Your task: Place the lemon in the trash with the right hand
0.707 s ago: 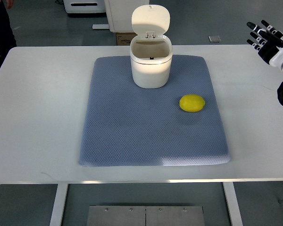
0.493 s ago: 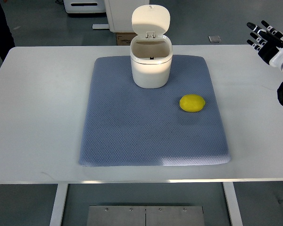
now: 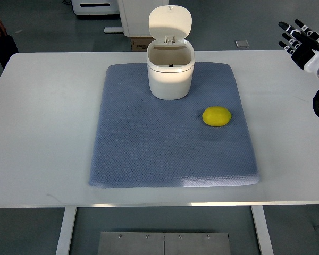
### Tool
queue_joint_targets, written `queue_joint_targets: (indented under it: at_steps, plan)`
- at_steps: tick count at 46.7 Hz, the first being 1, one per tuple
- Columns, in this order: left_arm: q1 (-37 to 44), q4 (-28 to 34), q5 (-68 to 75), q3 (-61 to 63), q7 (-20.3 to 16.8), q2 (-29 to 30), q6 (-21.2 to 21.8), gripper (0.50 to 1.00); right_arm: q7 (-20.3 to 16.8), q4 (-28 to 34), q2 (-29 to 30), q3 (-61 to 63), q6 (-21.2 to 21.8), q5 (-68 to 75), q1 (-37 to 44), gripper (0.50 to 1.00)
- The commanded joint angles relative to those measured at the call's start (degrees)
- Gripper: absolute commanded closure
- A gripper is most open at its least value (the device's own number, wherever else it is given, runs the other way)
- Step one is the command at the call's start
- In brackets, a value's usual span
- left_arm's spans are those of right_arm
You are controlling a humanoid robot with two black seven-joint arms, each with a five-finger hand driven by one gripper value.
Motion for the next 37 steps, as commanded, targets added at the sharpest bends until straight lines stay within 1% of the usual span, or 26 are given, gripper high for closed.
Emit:
queue_joint_targets:
  at_steps: [1, 6, 10, 26, 32, 37]
  plan:
    - [-0.02, 0.0, -0.04, 0.0, 0.05, 0.0, 0.0, 0.5, 0.11, -0.22, -0.58, 0.17, 0.0, 0.03, -0.12, 0.5]
    - [-0.02, 0.0, -0.04, 0.0, 0.05, 0.0, 0.0, 0.5, 0.99, -0.31, -1.28, 0.35, -0.08, 0.03, -0.03, 0.5]
    - [0.07, 0.0, -0.04, 0.09, -0.04, 0.0, 0.0, 0.5, 0.55, -0.13, -1.37, 0.26, 0.0, 0.03, 0.32, 0.5]
    - [-0.02, 0.0, -0.04, 0.0, -0.04, 0.0, 0.0, 0.5, 0.81, -0.39, -1.55, 0.08, 0.0, -0.06, 2.43, 0.5]
    - [0.07, 0.0, -0.04, 0.0, 0.05, 0.0, 0.0, 0.5, 1.78, -0.83, -1.55, 0.61, 0.0, 0.03, 4.01, 0.5]
    - [0.07, 0.0, -0.04, 0.0, -0.04, 0.0, 0.0, 0.5, 3.71, -2.76, -2.16, 1.93, 0.0, 0.12, 3.93, 0.5]
